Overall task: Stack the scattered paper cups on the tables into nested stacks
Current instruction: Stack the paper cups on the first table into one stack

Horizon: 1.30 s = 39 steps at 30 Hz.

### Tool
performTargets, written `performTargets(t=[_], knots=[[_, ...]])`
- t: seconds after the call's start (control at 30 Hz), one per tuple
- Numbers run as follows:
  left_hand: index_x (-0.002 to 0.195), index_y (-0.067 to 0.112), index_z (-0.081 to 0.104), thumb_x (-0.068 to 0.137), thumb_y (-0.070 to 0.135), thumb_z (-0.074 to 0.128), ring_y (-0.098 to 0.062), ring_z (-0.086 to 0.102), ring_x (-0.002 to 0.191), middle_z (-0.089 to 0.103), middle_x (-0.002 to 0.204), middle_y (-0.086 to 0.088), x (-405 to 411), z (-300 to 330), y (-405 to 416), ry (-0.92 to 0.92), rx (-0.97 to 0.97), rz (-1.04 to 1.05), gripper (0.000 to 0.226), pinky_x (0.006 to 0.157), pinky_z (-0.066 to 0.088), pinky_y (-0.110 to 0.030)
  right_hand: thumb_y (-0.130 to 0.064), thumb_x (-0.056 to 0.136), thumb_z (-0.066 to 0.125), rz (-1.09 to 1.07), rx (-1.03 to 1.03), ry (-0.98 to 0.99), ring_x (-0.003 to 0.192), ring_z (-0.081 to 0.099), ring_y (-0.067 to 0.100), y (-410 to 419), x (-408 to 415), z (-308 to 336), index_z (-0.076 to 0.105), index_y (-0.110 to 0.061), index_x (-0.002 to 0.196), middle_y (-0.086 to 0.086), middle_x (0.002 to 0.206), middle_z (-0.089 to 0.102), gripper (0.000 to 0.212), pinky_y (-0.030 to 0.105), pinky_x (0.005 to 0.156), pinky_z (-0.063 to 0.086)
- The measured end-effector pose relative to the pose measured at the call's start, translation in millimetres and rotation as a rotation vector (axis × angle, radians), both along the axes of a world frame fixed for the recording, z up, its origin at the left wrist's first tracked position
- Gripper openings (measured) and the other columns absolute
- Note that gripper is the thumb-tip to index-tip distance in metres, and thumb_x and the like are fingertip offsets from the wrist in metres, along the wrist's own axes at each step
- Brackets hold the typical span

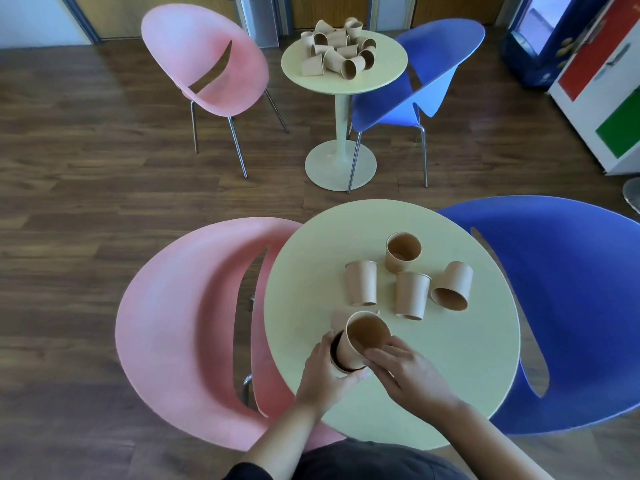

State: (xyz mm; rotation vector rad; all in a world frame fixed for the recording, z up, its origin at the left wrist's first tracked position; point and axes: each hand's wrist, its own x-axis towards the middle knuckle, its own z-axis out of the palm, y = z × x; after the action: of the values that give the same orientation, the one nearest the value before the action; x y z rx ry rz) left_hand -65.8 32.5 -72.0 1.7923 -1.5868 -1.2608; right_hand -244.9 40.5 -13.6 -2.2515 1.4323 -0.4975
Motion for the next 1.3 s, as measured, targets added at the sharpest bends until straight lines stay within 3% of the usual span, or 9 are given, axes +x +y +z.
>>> performTargets(t=[0.17, 0.23, 0.33, 0.47, 0.53, 0.63, 0.73, 0.97, 1.3], knots=[[0.111, 0.031, 0.053, 0.055, 0.046, 0.073, -0.005, 0.061, 0.097, 0.064, 0.104, 0.012, 1, 1, -1, 0.011, 0.014, -0.001, 0.062, 0.086, 0.052, -0.028, -0.035, 0.095, 0.037, 0.1, 0.046, 0.077, 0.101, 0.052, 0.008, -1, 9, -19, 0.066, -0.022, 0.09, -0.011, 0.093, 0.067, 0.032, 0.026, 0.102, 0.039], [0.113, 0.031, 0.053, 0.056, 0.047, 0.076, -0.005, 0.062, 0.099, 0.064, 0.106, 0.012, 1, 0, -1, 0.002, 0.024, -0.009, 0.064, 0.087, 0.052, -0.028, -0.027, 0.097, 0.032, 0.124, 0.127, 0.078, 0.123, 0.043, 0.008, 1, 11, -27, 0.065, -0.019, 0.104, -0.005, 0.111, 0.065, 0.035, 0.024, 0.117, 0.009], [0.12, 0.03, 0.05, 0.057, 0.053, 0.076, -0.008, 0.06, 0.104, 0.062, 0.112, 0.012, 2, -4, -1, -0.057, 0.04, -0.032, 0.072, 0.09, 0.051, -0.028, -0.011, 0.097, 0.033, 0.158, 0.217, 0.125, 0.138, 0.027, 0.009, -1, 14, -36, 0.06, -0.016, 0.118, -0.001, 0.128, 0.058, 0.034, 0.019, 0.108, -0.018], [0.117, 0.031, 0.049, 0.057, 0.052, 0.076, -0.007, 0.06, 0.102, 0.061, 0.111, 0.013, 3, -4, -2, -0.062, 0.038, -0.057, 0.069, 0.09, 0.052, -0.03, -0.013, 0.098, 0.034, 0.234, 0.282, 0.169, 0.14, 0.024, 0.008, -7, 14, -39, 0.059, -0.015, 0.119, -0.002, 0.133, 0.056, 0.033, 0.032, 0.12, -0.004], [0.113, 0.034, 0.05, 0.059, 0.051, 0.077, -0.004, 0.06, 0.099, 0.062, 0.108, 0.015, 3, -4, -2, -0.041, 0.028, -0.052, 0.063, 0.089, 0.053, -0.031, -0.02, 0.098, 0.04, 0.215, 0.273, 0.013, 0.135, 0.033, 0.003, -10, 11, -34, 0.062, -0.016, 0.12, -0.005, 0.131, 0.058, 0.031, 0.021, 0.118, 0.003], [0.111, 0.042, 0.05, 0.058, 0.056, 0.08, -0.001, 0.059, 0.1, 0.061, 0.107, 0.019, 3, -4, -2, -0.01, 0.008, -0.044, 0.063, 0.088, 0.052, -0.028, -0.033, 0.096, 0.044, -0.049, 0.132, -0.191, 0.114, 0.053, 0.003, -20, -6, -20, 0.068, -0.016, 0.11, -0.005, 0.114, 0.066, 0.033, 0.006, 0.102, 0.028], [0.113, 0.043, 0.048, 0.057, 0.057, 0.082, 0.001, 0.058, 0.102, 0.06, 0.109, 0.02, 4, -5, -1, -0.007, -0.016, -0.04, 0.068, 0.089, 0.052, -0.028, -0.026, 0.093, 0.052, -0.374, -0.085, -0.207, 0.103, 0.057, 0.018, -38, -42, -17, 0.068, -0.01, 0.105, 0.002, 0.107, 0.066, 0.025, 0.022, 0.093, 0.042], [0.126, 0.035, 0.046, 0.057, 0.063, 0.08, 0.001, 0.056, 0.111, 0.059, 0.117, 0.02, 4, -11, 1, -0.052, -0.026, -0.026, 0.083, 0.096, 0.049, -0.029, -0.044, 0.093, 0.051, -1.029, 0.301, -0.215, 0.114, 0.048, 0.034, -74, -120, -22, 0.038, -0.012, 0.136, 0.014, 0.139, 0.04, 0.055, 0.042, 0.088, 0.04], [0.124, 0.033, 0.048, 0.057, 0.06, 0.082, 0.001, 0.057, 0.11, 0.06, 0.116, 0.02, 2, -5, 3, -0.054, 0.002, -0.001, 0.079, 0.097, 0.049, -0.026, -0.053, 0.085, 0.057, -1.246, 0.62, -0.165, 0.106, 0.051, 0.041, -102, -150, -53, 0.038, 0.002, 0.124, 0.025, 0.123, 0.046, 0.07, 0.045, 0.084, 0.041]])
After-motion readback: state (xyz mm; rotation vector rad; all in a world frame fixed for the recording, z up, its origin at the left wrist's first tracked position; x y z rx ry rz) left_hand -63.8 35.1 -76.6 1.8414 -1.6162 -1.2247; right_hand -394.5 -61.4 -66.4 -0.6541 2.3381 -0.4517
